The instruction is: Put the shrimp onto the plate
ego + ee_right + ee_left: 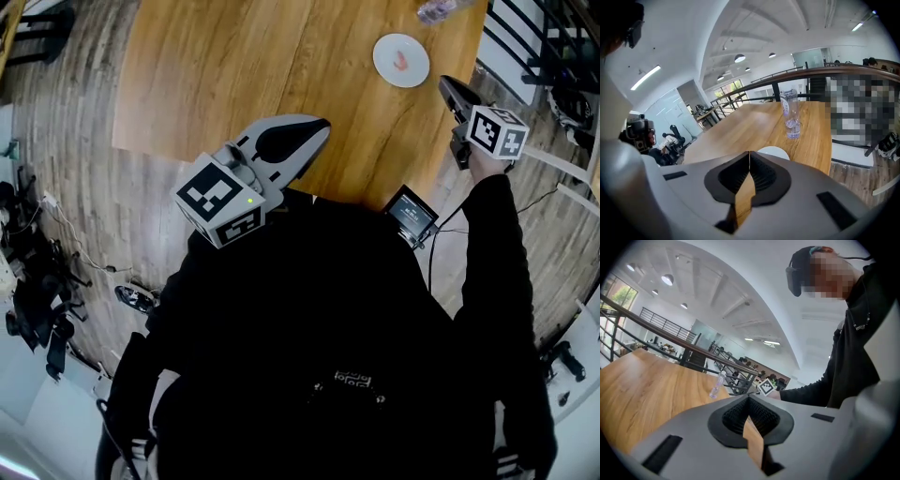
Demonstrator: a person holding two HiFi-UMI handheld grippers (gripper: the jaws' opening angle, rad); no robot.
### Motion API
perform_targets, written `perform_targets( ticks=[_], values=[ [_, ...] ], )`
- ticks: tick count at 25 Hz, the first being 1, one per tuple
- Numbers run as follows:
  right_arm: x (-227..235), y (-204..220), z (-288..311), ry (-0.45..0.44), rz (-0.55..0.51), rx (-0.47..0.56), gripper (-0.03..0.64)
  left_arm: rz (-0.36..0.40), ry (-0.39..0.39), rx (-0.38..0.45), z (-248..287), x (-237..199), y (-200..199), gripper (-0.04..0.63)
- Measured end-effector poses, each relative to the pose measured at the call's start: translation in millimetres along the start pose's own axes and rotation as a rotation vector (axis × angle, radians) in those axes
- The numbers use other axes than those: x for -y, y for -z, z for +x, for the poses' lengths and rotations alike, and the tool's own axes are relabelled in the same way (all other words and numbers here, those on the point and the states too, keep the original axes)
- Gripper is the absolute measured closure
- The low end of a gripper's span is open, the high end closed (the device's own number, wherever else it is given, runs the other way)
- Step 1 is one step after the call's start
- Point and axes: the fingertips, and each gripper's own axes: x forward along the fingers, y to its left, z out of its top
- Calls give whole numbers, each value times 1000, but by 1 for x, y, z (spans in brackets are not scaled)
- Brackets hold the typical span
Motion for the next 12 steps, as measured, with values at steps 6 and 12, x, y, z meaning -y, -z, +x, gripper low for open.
perform_targets(
  ticks=[6,12],
  values=[
    [-38,-18,-61,-49,21,136,598,66,127,3,31,8,-25,592],
    [-105,-56,-143,-85,-58,368,598,124,217,6,55,26,-52,592]
  ],
)
